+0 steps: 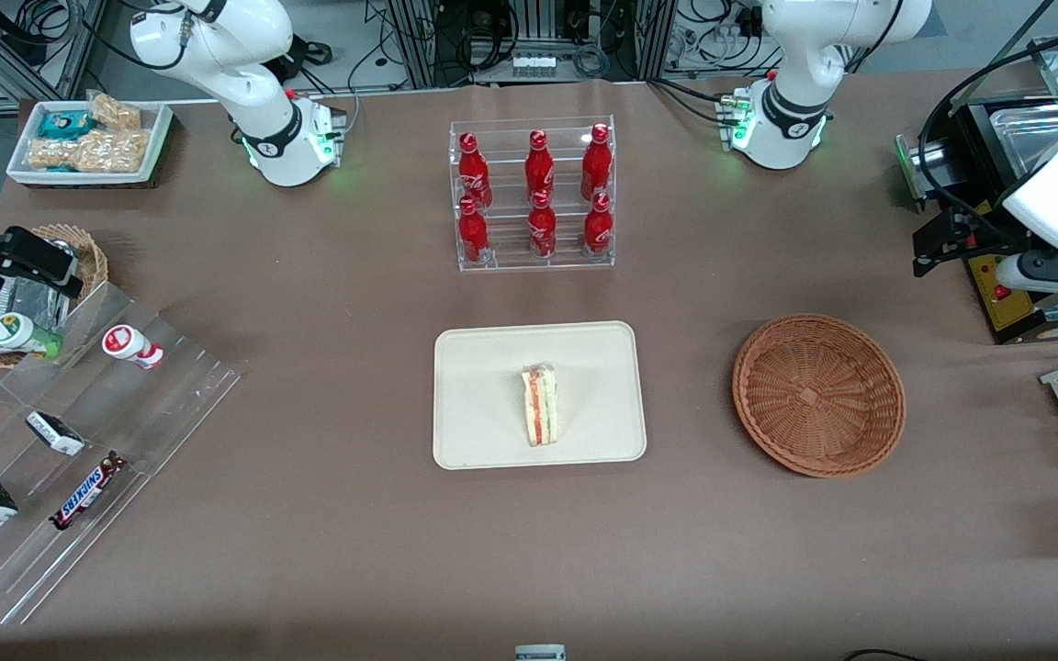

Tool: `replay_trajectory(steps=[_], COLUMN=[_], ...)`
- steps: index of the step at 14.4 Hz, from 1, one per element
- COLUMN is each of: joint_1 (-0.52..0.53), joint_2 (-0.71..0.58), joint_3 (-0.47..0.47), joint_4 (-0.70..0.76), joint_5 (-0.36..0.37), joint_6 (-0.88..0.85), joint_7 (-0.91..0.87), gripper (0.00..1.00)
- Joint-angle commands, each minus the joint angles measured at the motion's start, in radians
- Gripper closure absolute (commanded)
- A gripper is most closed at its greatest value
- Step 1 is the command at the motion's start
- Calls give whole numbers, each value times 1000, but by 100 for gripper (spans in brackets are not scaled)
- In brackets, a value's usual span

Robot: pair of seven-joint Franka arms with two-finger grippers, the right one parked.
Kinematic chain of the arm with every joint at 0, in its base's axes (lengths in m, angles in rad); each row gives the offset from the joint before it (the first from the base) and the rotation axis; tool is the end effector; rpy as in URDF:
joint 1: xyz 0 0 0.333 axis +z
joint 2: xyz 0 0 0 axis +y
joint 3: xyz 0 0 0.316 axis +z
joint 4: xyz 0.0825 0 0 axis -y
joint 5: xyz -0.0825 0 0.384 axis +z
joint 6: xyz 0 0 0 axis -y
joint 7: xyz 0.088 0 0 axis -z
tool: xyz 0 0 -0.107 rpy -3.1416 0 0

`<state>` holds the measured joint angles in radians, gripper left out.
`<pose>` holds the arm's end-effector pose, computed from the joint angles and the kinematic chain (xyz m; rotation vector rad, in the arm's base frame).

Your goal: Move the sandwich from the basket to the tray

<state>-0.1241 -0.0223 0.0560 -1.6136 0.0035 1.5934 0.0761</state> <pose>0.5481 -0.0367 0.6185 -3.1312 0.2263 -0.0032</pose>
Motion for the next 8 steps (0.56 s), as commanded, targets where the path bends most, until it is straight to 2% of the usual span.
replay_trajectory(steps=[1, 8], joint_1=[3, 1], joint_2=[-13, -7], joint_3=[-1, -2], joint_4=[-8, -8], joint_5=[0, -11], joint_6=[-16, -12], joint_7=[5, 5], gripper=[0, 0])
